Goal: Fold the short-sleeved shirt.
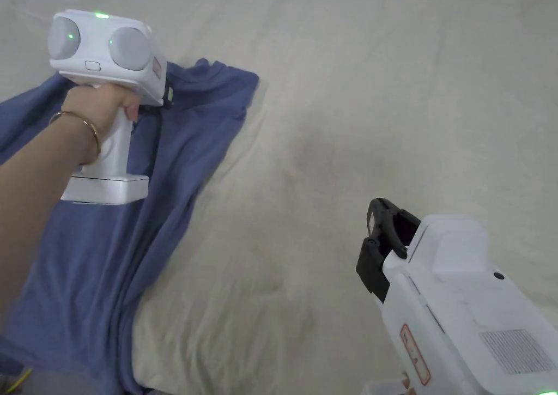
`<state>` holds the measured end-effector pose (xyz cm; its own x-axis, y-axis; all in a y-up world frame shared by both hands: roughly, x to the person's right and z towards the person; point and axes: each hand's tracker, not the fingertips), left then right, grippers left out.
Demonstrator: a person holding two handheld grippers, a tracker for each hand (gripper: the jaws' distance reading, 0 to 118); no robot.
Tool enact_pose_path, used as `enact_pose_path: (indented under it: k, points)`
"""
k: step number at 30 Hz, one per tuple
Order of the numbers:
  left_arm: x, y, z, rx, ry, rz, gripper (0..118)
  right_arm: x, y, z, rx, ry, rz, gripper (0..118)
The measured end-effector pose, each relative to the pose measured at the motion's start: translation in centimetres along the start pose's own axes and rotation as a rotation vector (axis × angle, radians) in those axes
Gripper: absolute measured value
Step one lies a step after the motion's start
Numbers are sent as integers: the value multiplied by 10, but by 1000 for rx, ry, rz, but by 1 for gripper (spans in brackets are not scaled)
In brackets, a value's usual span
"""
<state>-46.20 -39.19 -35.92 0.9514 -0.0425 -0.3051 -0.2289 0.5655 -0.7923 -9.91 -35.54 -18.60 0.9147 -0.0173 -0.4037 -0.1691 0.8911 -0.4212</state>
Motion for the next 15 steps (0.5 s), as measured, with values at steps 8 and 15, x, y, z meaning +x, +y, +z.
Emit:
enact_pose_path:
  k: [8,15]
  points:
    - [-3,-10,87,191,21,58,0,24,25,37,101,-68,-26,0]
    - [-11,-3,191,343,33,60,0,33,31,86,182,-100,-48,0]
